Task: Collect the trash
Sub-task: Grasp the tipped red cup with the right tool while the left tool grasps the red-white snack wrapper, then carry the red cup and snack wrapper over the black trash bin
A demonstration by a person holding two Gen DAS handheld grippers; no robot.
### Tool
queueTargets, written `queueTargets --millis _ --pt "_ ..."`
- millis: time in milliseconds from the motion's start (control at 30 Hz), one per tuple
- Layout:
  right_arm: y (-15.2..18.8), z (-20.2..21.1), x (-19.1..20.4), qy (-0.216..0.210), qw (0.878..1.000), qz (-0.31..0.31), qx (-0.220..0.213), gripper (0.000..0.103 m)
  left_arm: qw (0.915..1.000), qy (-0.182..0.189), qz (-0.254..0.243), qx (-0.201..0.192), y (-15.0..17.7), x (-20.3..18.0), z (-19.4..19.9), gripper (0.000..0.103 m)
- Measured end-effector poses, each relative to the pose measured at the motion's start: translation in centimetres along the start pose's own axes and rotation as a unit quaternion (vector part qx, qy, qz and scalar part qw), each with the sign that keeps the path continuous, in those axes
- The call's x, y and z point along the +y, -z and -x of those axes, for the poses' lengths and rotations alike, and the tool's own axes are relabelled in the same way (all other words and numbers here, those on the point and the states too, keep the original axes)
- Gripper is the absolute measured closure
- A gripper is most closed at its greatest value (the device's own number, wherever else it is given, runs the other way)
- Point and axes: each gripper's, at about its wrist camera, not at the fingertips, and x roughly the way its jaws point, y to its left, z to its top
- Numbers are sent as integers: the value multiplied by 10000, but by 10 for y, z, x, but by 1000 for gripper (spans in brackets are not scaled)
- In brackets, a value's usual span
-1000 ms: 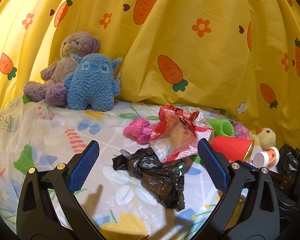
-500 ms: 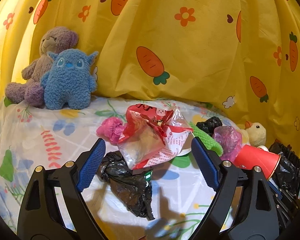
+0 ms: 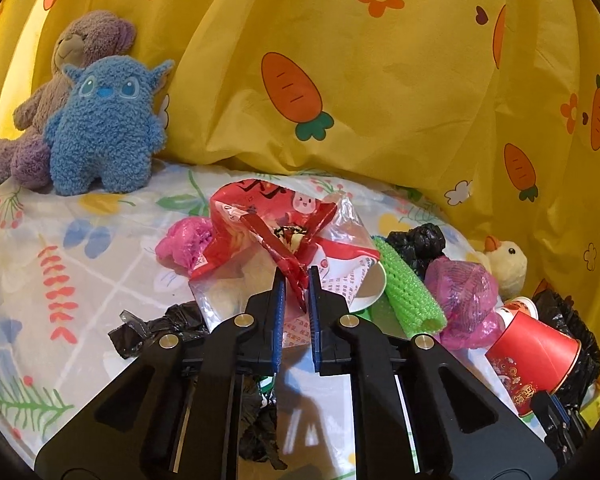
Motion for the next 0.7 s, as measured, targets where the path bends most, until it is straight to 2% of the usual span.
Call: queueTargets --millis 367,533,700 --pt "3 23 -11 95 9998 -45 -197 99 9957 525 35 -762 -2 -12 71 99" --pt "3 42 -17 147 9994 -89 -309 99 9928 795 -129 -882 6 -31 97 99" --pt "4 61 -26 270 9987 -99 -425 99 9905 1019 -359 -849 16 -56 106 99"
